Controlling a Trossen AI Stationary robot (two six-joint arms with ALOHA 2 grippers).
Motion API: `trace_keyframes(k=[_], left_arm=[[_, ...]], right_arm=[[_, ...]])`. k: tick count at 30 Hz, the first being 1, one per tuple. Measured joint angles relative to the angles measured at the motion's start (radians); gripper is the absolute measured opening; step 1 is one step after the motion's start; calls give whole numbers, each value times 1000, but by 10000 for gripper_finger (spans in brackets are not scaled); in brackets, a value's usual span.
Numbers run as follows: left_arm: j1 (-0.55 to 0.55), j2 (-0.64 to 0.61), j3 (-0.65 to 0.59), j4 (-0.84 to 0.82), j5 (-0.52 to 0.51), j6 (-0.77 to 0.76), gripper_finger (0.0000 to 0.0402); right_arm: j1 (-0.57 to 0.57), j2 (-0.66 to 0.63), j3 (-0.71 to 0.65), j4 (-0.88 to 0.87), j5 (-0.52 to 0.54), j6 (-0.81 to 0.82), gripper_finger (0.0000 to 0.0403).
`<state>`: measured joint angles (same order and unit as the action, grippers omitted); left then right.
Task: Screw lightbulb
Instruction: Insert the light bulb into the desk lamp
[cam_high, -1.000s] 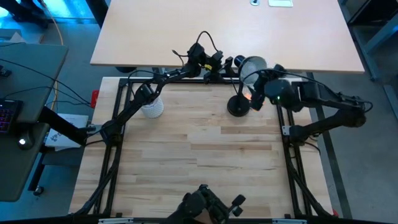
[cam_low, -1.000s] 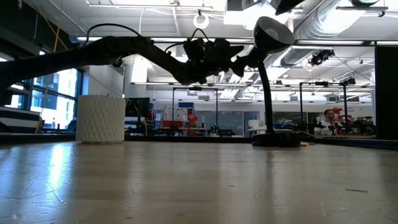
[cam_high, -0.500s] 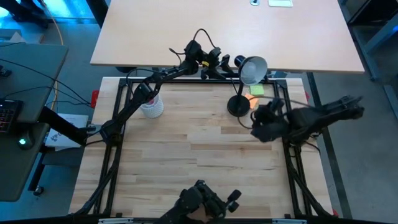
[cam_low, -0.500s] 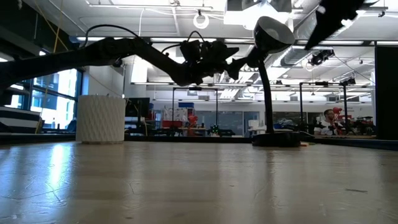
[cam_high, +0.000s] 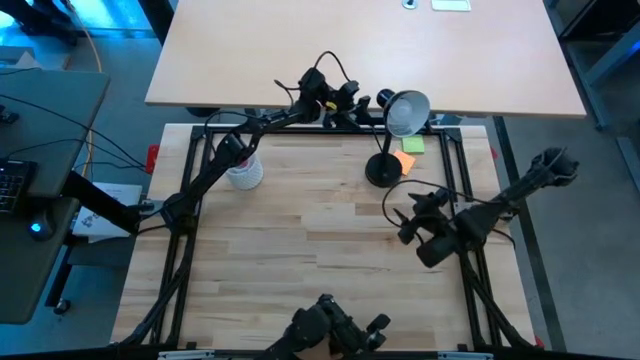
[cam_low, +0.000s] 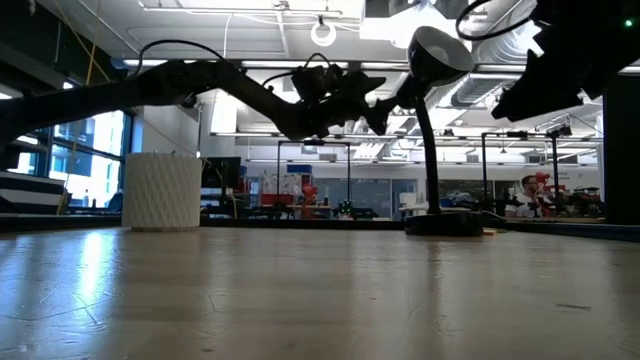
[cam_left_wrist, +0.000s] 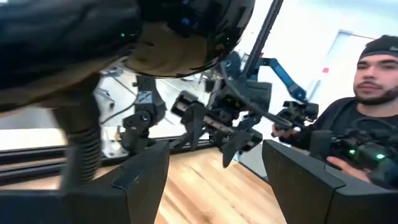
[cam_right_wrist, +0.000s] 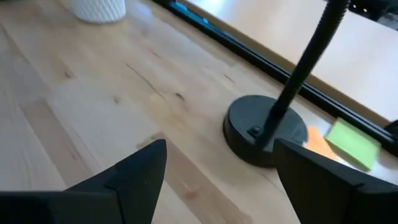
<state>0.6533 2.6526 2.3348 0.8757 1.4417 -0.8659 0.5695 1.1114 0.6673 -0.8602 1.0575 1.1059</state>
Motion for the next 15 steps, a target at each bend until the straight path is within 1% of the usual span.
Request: trace_keyframes(k=[6,10,15], left_arm=[[-58,0,0,-9,-31,-15,248],[-104,0,0,-25,-26,-14,240],[-123,0,0,-64,-27,4,221]], right_arm=[[31,0,-77,118,85,15,291],[34,0,-78,123,91,-14,291],[34,0,-78,133,93,-51,291]])
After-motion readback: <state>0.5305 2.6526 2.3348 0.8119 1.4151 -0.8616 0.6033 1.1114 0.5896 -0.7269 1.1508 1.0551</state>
